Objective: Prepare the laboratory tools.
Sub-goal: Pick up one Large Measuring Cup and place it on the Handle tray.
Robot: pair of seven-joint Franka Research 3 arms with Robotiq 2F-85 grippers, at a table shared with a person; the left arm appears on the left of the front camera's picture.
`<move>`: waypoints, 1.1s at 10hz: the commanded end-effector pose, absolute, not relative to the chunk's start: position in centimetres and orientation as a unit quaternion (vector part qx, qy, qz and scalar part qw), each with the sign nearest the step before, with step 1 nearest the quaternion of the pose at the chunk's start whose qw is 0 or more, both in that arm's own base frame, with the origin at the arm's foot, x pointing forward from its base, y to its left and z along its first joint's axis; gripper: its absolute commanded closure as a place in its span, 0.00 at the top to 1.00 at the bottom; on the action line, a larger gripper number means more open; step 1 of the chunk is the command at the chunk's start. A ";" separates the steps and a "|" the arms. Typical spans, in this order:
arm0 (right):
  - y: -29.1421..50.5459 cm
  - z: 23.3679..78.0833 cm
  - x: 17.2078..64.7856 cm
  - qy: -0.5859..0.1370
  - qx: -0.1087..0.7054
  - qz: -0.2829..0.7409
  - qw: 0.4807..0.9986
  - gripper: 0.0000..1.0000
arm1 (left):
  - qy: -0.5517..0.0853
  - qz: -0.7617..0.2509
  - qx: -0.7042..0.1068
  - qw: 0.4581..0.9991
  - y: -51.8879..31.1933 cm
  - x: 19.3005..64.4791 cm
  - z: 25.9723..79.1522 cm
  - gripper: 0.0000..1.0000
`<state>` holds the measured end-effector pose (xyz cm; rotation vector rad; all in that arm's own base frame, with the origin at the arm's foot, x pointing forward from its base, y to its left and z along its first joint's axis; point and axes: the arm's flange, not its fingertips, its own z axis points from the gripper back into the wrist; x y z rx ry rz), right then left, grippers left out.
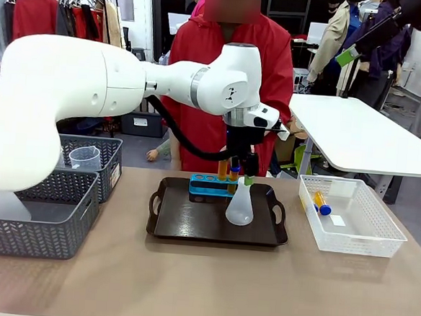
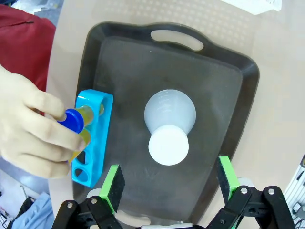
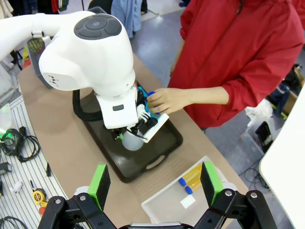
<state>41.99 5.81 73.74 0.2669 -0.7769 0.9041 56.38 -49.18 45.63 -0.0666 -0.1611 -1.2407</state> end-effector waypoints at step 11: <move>5.8 73.8 41.9 -0.366 0.125 0.426 0.818 1.00 | -0.095 -0.390 0.045 0.915 -33.0 56.0 60.0 1.00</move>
